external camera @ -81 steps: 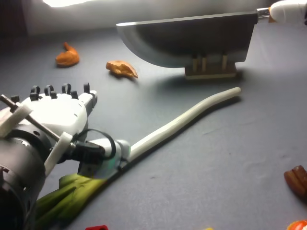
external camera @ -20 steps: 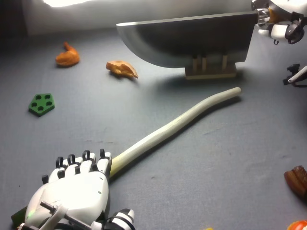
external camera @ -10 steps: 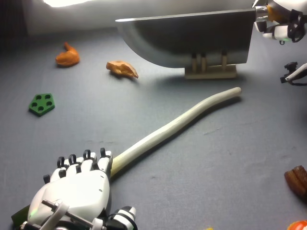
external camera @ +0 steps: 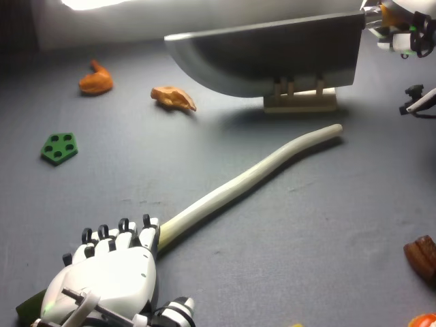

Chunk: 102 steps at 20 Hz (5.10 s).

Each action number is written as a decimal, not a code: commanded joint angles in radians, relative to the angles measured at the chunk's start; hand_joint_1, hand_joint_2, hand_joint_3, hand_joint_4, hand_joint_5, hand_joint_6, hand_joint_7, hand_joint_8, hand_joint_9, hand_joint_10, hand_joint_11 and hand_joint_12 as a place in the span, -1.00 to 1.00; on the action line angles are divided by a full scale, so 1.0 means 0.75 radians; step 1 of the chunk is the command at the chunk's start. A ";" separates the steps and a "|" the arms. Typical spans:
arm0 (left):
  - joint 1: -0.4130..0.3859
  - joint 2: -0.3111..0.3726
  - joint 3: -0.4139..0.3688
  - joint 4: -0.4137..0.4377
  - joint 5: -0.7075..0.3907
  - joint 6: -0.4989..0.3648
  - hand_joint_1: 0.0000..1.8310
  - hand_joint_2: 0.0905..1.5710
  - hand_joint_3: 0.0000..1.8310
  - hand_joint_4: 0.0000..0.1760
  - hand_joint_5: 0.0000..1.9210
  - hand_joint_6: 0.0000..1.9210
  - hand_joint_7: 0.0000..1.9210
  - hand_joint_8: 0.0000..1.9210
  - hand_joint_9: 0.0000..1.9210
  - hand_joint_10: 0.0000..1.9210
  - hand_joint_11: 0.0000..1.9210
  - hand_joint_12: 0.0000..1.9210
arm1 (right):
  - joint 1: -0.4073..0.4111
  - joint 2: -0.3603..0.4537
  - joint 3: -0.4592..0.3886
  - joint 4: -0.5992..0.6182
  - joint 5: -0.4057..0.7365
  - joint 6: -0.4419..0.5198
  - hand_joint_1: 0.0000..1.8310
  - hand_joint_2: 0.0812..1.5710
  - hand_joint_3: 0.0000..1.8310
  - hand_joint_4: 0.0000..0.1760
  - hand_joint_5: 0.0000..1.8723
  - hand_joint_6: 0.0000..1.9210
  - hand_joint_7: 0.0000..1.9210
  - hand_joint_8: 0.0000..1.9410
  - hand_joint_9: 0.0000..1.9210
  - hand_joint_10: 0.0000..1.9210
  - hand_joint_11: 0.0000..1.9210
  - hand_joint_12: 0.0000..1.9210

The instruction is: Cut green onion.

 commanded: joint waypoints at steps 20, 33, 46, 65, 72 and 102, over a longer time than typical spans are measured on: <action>0.053 -0.057 0.014 0.078 0.086 -0.004 -0.47 0.68 -1.00 -0.62 -0.96 -1.00 -0.98 -1.00 -1.00 -1.00 -1.00 -1.00 | 0.041 0.260 -0.478 0.343 0.603 -0.417 0.72 0.53 -1.00 1.00 0.29 1.00 0.48 1.00 0.53 1.00 0.58 1.00; 0.082 -0.078 0.020 0.001 0.086 -0.004 -0.44 0.68 -1.00 -0.63 -0.95 -0.99 -1.00 -1.00 -1.00 -1.00 -1.00 -1.00 | 0.001 0.515 -1.273 0.837 1.045 -0.997 0.69 0.51 -1.00 1.00 0.29 1.00 0.52 1.00 0.57 1.00 0.61 1.00; 0.079 -0.078 0.018 0.004 0.086 -0.003 -0.50 0.69 -1.00 -0.77 -0.98 -1.00 -1.00 -1.00 -1.00 -1.00 -1.00 -1.00 | -0.050 0.207 -1.123 0.947 1.096 -1.092 0.67 0.55 -1.00 1.00 0.33 1.00 0.52 1.00 0.57 1.00 0.62 1.00; 0.076 -0.077 0.018 0.009 0.085 -0.003 -0.54 0.72 -1.00 -0.82 -1.00 -1.00 -1.00 -1.00 -1.00 -1.00 -1.00 -1.00 | -0.199 0.057 -1.028 0.983 1.108 -1.078 0.70 0.52 -1.00 1.00 0.33 1.00 0.50 1.00 0.57 1.00 0.63 1.00; 0.075 -0.078 0.022 0.018 0.081 -0.003 -0.53 0.72 -1.00 -0.80 -1.00 -1.00 -1.00 -1.00 -1.00 -1.00 -1.00 -1.00 | -0.254 0.116 -1.030 0.869 1.145 -1.079 0.69 0.52 -1.00 1.00 0.34 1.00 0.50 1.00 0.56 1.00 0.62 1.00; 0.054 -0.052 0.024 0.047 0.072 -0.003 -0.53 0.69 -1.00 -0.83 -0.96 -0.99 -0.99 -1.00 -1.00 -1.00 -1.00 -1.00 | 0.061 0.316 -0.717 0.619 0.772 -0.603 0.72 0.47 -1.00 1.00 0.34 1.00 0.49 1.00 0.56 1.00 0.63 1.00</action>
